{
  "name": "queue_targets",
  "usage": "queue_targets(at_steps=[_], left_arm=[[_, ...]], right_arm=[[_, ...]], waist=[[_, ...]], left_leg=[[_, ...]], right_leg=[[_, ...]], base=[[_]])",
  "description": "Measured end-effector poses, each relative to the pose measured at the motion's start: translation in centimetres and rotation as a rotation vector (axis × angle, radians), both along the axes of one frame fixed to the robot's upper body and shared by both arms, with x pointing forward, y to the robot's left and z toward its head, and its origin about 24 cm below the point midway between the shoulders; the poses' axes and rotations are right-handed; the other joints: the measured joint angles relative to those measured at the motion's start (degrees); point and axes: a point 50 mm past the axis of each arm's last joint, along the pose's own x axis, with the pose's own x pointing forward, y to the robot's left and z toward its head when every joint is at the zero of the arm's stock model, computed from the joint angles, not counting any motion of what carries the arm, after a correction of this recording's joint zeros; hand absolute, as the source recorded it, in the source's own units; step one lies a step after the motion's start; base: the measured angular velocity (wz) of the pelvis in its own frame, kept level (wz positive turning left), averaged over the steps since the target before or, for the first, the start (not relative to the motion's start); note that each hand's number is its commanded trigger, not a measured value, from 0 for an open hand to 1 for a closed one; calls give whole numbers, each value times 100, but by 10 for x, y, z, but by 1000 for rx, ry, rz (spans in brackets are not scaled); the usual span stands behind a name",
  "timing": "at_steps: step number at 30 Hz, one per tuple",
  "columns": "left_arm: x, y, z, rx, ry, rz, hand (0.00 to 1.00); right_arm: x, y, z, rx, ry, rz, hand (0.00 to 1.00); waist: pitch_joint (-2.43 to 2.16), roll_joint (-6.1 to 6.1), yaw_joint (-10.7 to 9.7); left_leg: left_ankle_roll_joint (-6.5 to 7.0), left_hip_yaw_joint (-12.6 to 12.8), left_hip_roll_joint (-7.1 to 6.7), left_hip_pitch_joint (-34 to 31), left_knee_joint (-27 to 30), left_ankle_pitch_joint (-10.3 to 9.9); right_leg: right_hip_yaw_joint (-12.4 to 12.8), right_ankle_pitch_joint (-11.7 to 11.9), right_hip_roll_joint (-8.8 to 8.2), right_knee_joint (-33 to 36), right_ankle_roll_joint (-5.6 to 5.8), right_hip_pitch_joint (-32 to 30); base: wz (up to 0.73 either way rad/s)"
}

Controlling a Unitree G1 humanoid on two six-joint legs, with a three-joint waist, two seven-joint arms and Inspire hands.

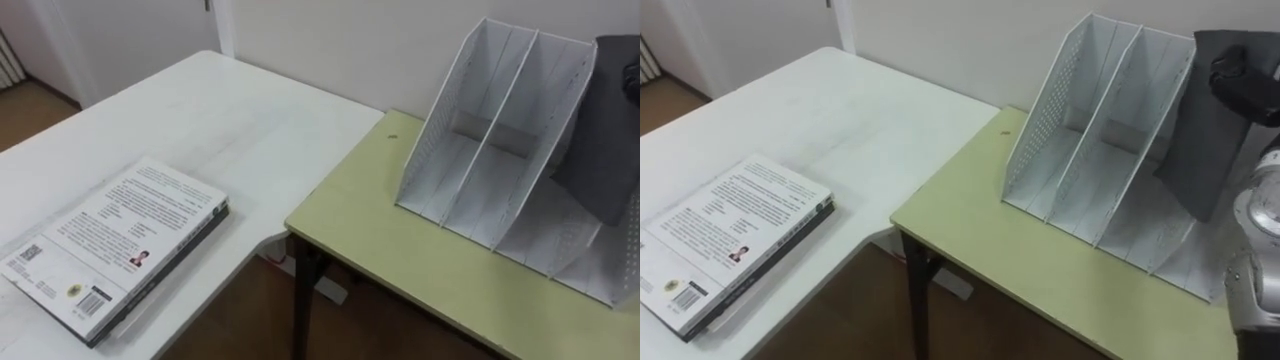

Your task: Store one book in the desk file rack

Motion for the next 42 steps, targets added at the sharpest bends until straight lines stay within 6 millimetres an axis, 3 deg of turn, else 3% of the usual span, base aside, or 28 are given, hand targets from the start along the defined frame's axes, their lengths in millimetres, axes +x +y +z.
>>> queue_targets(at_steps=[10, 12, 13, 19, 29, 42], left_arm=[[0, 0, 0, -8, 14, 1, 0], [0, 0, 0, -11, 21, 1, 0], [1, 0, 0, -11, 22, 0, 0], [3, 0, 0, -3, 21, -8, 0], [2, 0, -1, 11, 28, -2, 0], [5, -2, -1, 24, 32, -26, 0]], right_arm=[[4, 3, -7, 20, 36, 33, 100], [4, 2, -8, 80, 20, 36, 47], [4, 2, -9, 101, 15, 37, 0], [4, -4, -26, 224, 52, 6, 0], [4, -7, -33, 303, 41, -7, 0], [5, -7, -30, 297, 25, -9, 0]], waist=[[3, 6, -5], [3, 2, -9], [3, 2, -9], [23, -8, -9], [58, 17, -14], [16, 84, -16]], left_leg=[[0, 13, 1, -16, 30, 0], [0, 1, 2, -16, 27, 0], [0, -2, 2, -15, 26, 0], [0, -22, 0, 34, 4, 0], [1, -24, 0, 71, 59, 0], [1, -22, -2, 73, 50, 0]], right_leg=[[40, 1, 6, -10, -2, -24], [38, 1, 6, -10, -2, -21], [38, 1, 6, -11, -2, -20], [3, 3, 1, -8, -3, 71], [45, 16, -5, -26, 6, 80], [37, 18, 5, -14, 5, 79]], base=[[-2], [0], [0], [0], [0], [0]])
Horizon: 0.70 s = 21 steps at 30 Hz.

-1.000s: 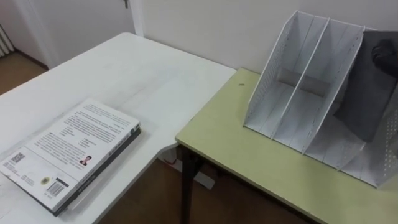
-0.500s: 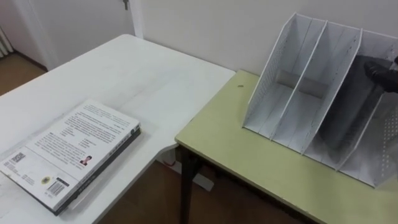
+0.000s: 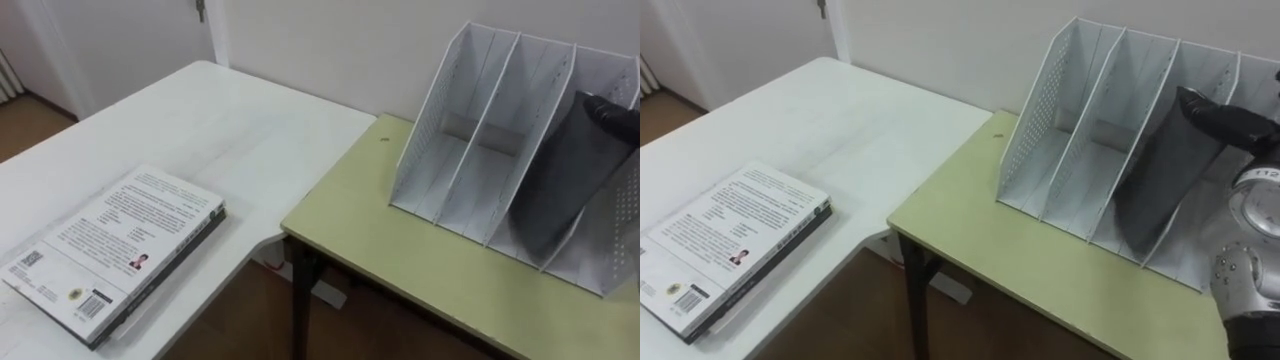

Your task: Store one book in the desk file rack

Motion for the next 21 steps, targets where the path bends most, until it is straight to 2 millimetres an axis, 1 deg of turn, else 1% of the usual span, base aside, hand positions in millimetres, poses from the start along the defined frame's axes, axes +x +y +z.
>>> queue_targets(at_steps=[3, 10, 13, 16, 19, 21], left_arm=[[0, -1, 0, -2, 0, -6, 0], [2, 0, 0, -2, -3, -6, 0], [2, 0, 0, -4, -3, -8, 0], [1, 0, 0, -5, 0, -8, 0], [3, 0, 0, -15, -11, -12, 0], [4, 0, 1, -15, -16, -13, 0]], right_arm=[[1, 2, 0, -5, 2, 5, 0], [2, 4, 2, -7, 2, 0, 0], [2, 7, 8, -13, -13, 2, 0], [3, 15, 24, -47, -76, 30, 0], [0, 27, 50, -162, -169, 57, 0], [-1, 32, 61, -202, -208, 73, 0]], waist=[[-3, -16, 2], [-25, -58, 60], [-30, -54, 75], [-34, -51, 88], [-35, -63, 134], [-35, -76, 144]], left_leg=[[0, 26, 2, -2, 0, 0], [0, 34, 3, 0, 0, 0], [0, 34, 3, 1, -5, 0], [0, 35, 6, 6, -13, 0], [0, 36, 5, 9, -16, 0], [0, 32, 2, 5, -16, 0]], right_leg=[[2, 0, 0, -1, 0, -8], [25, -1, 3, 2, 1, -25], [25, 0, 2, 14, 0, -26], [25, 0, 7, 12, -1, -28], [19, 0, 10, -2, -1, -20], [15, 0, 5, -8, -1, -14]], base=[[0], [-1], [0], [0], [0], [2]])
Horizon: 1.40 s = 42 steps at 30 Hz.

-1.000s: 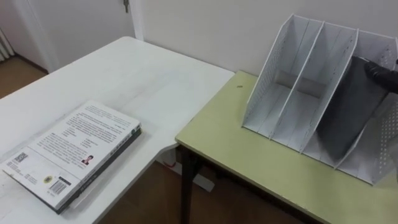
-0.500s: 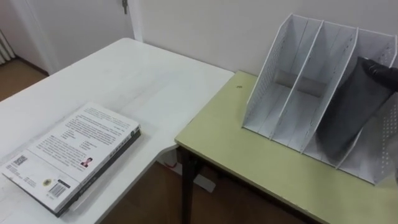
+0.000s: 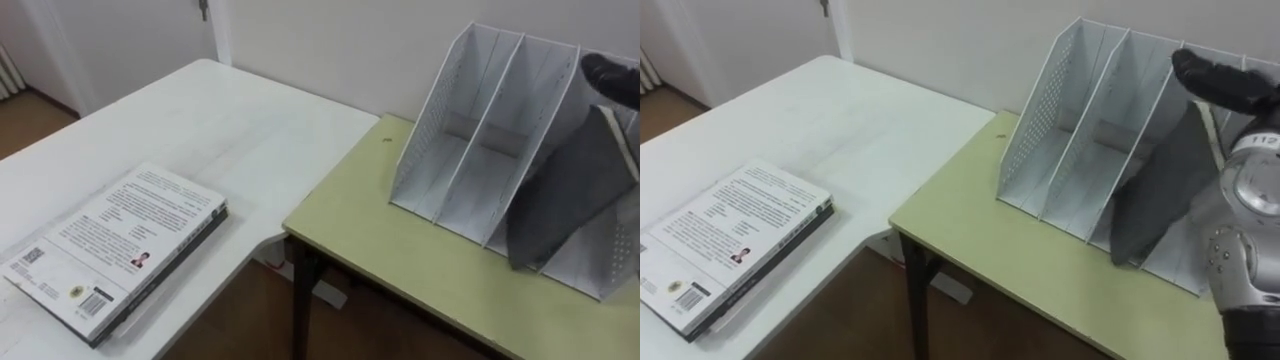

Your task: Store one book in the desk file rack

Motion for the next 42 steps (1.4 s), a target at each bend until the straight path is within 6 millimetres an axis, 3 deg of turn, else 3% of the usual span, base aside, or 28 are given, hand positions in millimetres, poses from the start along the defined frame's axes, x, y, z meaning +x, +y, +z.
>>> queue_targets(at_steps=[5, 11, 18, 24, 29, 33, 38, 40, 42], left_arm=[[1, 0, 0, -1, -10, 2, 0], [3, -2, -1, -2, -15, -10, 0], [3, -1, -1, 9, -27, -11, 0], [7, -4, -1, 1, -34, -25, 0], [9, -6, -1, -9, -37, -43, 0], [13, -3, 0, -18, -36, -72, 0], [22, 2, 3, -32, -32, -94, 0], [27, 5, 4, -29, -28, -113, 0], [31, 6, 6, -30, -29, -131, 0]], right_arm=[[-6, 15, 26, -64, -108, 77, 0], [-21, 50, 61, -227, -279, 235, 0], [-30, 74, 70, -379, -317, 410, 0], [-40, 105, 76, -534, -351, 604, 0], [-42, 130, 69, -676, -302, 792, 0], [-45, 158, 54, -755, -242, 1040, 0], [-53, 182, 2, -796, -7, 1358, 0], [-62, 189, -25, -804, 117, 1514, 0], [-68, 191, -45, -801, 203, 1604, 0]], waist=[[1, 5, 37], [7, 23, 8], [66, -36, 4], [43, -35, 17], [35, -33, 22], [25, -61, 49], [34, -193, 194], [69, -275, 287], [73, -327, 375]], left_leg=[[0, -14, -3, -15, 1, 0], [0, -4, 5, -8, 1, 0], [0, 6, 10, -11, -1, 0], [-1, 8, 28, -81, 1, -1], [-2, -8, 64, -116, -1, -1], [-5, -15, 92, -107, -3, -1], [-17, 2, 106, -95, -2, -2], [-20, -4, 103, -129, -2, -4], [-20, -16, 106, -176, -6, -4]], right_leg=[[-3, 0, -6, -15, 1, 2], [0, -1, -1, -20, -2, 11], [67, -1, -14, -9, -2, -5], [67, 25, -8, -73, -5, -3], [60, 29, -11, -57, -10, -41], [0, 48, -3, -30, -33, -57], [-11, 54, 1, 25, -41, -79], [-9, 71, 0, 37, -35, -86], [-12, 92, 2, 25, -33, -97]], base=[[2], [0], [0], [0], [-1], [-3], [-1], [0], [0]])
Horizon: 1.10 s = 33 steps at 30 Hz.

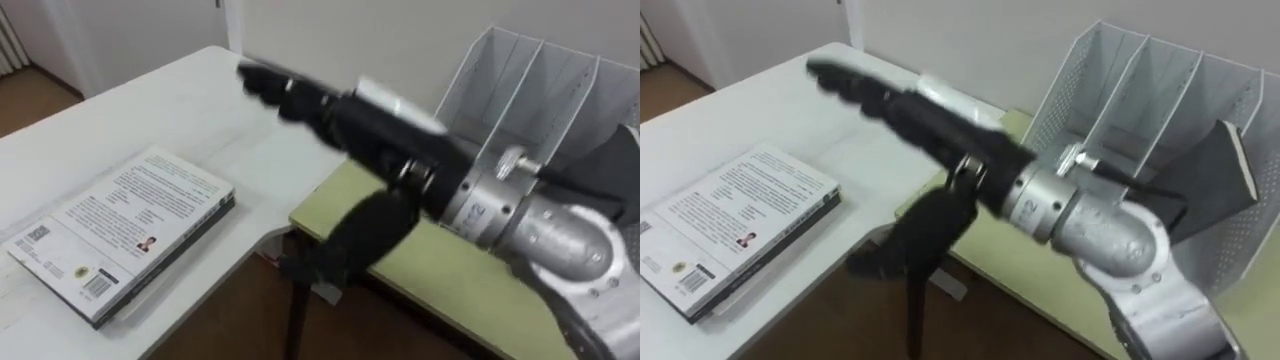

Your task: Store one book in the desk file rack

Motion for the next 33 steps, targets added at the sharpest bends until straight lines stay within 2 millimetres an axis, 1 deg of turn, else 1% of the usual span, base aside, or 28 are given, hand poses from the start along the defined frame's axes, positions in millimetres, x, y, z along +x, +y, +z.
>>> queue_targets(at_steps=[1, 2, 3, 4, 5, 7, 8, 9, 10, 11, 13, 14, 16, 18, 19, 20, 21, 22, 24, 26, 28, 29, 30, 31, 32, 33], left_arm=[[1, 0, 0, 0, 2, -5, 0], [3, 1, 1, -2, 2, -10, 0], [5, 1, 1, -8, 3, -12, 0], [5, 0, 1, -18, 8, -15, 0], [5, -1, 1, -21, 10, -19, 0], [10, -4, 1, -26, 4, -38, 0], [11, -5, 1, -29, 2, -39, 0], [13, -7, 1, -34, -2, -37, 0], [14, -8, 1, -37, -3, -37, 0], [13, -10, 0, -39, -2, -39, 0], [11, -13, -1, -48, 1, -31, 0], [10, -14, -1, -49, 2, -28, 0], [10, -14, -2, -45, 3, -19, 0], [6, -14, -3, -45, 10, -4, 0], [5, -14, -3, -47, 10, 4, 0], [3, -14, -3, -48, 13, 12, 0], [2, -14, -4, -45, 13, 13, 0], [2, -14, -4, -41, 8, 15, 0], [3, -15, -4, -38, 6, 15, 0], [4, -15, -3, -32, 4, 15, 0], [2, -16, -5, -32, 14, 24, 0], [1, -17, -5, -34, 16, 29, 0], [1, -19, -6, -41, 19, 41, 0], [0, -21, -7, -43, 22, 44, 0], [-3, -22, -8, -47, 32, 52, 0], [-4, -22, -8, -45, 33, 55, 0]], right_arm=[[-1, 0, -9, -21, 39, 12, 0], [-2, -4, -30, -76, 124, 21, 0], [-3, -10, -52, -145, 213, 9, 0], [-6, -16, -71, -213, 288, -5, 0], [-9, -19, -81, -242, 327, -12, 0], [-18, -33, -116, -339, 466, -39, 0], [-21, -36, -124, -367, 495, -47, 0], [-25, -44, -139, -419, 547, -74, 0], [-28, -49, -148, -449, 576, -93, 0], [-35, -59, -167, -509, 640, -129, 0], [-56, -83, -200, -651, 759, -200, 0], [-60, -88, -206, -683, 781, -214, 0], [-74, -100, -226, -791, 836, -263, 0], [-80, -104, -236, -881, 843, -272, 0], [-81, -106, -239, -886, 852, -293, 0], [-82, -111, -244, -899, 855, -337, 0], [-90, -116, -252, -921, 878, -370, 0], [-99, -119, -259, -949, 902, -389, 0], [-105, -126, -264, -962, 919, -426, 0], [-110, -129, -269, -1001, 898, -443, 0], [-125, -132, -279, -1100, 903, -426, 0], [-131, -133, -282, -1137, 903, -414, 0], [-141, -138, -286, -1213, 899, -385, 0], [-147, -140, -287, -1246, 897, -376, 0], [-159, -145, -290, -1311, 893, -354, 0], [-170, -149, -293, -1358, 893, -337, 0]], waist=[[-6, -19, 31], [-27, -57, 92], [-25, -59, 162], [-13, -41, 248], [-1, -23, 266], [47, 52, 275], [65, 78, 275], [69, 122, 286], [64, 138, 305], [63, 170, 312], [27, 253, 346], [24, 269, 345], [14, 275, 330], [8, 270, 331], [7, 268, 338], [-4, 261, 335], [-32, 249, 334], [-32, 244, 356], [-26, 248, 374], [-27, 258, 372], [-18, 316, 381], [-20, 340, 378], [-23, 393, 371], [-31, 402, 370], [-30, 459, 371], [-12, 466, 376]], left_leg=[[1, -2, 1, -2, 8, -1], [2, -17, -2, -2, 17, -1], [7, -42, -8, -13, 34, -2], [13, -45, -18, -19, 40, -4], [17, -50, -22, -22, 42, -4], [42, -145, -52, -94, 80, 3], [49, -160, -61, -114, 79, 9], [58, -162, -71, -160, 80, 16], [61, -162, -74, -174, 80, 20], [64, -163, -79, -175, 79, 23], [68, -169, -93, -152, 98, 25], [68, -171, -94, -150, 99, 25], [68, -178, -94, -145, 92, 25], [68, -172, -95, -136, 87, 25], [68, -166, -96, -128, 85, 25], [68, -167, -99, -107, 84, 25], [70, -166, -102, -94, 82, 22], [70, -179, -104, -81, 82, 22], [71, -177, -107, -77, 84, 21], [72, -178, -111, -66, 82, 19], [71, -180, -111, -24, 77, 19], [71, -180, -112, -14, 72, 19], [71, -195, -119, -1, 65, 19], [72, -198, -122, 2, 62, 19], [72, -182, -123, 7, 57, 19], [72, -174, -121, 5, 51, 20]], right_leg=[[-7, 5, -1, -3, 1, 1], [-49, 14, -6, -4, 10, 12], [-93, 31, -15, -3, 27, 20], [-149, 38, -29, -7, 35, 18], [-170, 41, -36, -9, 39, 19], [-222, 42, -67, -7, 44, -3], [-228, 42, -74, -10, 45, -16], [-232, 43, -85, -7, 47, -62], [-233, 44, -87, -4, 49, -77], [-241, 44, -93, -7, 50, -83], [-288, 37, -108, -12, 61, -86], [-295, 36, -110, -12, 63, -87], [-319, 29, -110, -19, 63, -83], [-311, 28, -107, -47, 63, -64], [-305, 28, -106, -61, 62, -54], [-312, 32, -108, -107, 66, 8], [-326, 28, -113, -115, 71, 49], [-343, 25, -115, -125, 75, 75], [-347, 24, -117, -144, 78, 96], [-376, 22, -120, -163, 83, 128], [-378, 27, -108, -207, 88, 197], [-376, 25, -109, -207, 90, 203], [-371, 22, -114, -205, 96, 204], [-372, 20, -117, -204, 98, 204], [-366, 18, -118, -203, 101, 205], [-357, 14, -117, -200, 99, 197]], base=[[4], [7], [8], [5], [7], [16], [12], [3], [0], [0], [0], [0], [0], [-3], [0], [10], [15], [14], [5], [6], [6], [4], [0], [0], [0], [-3]])
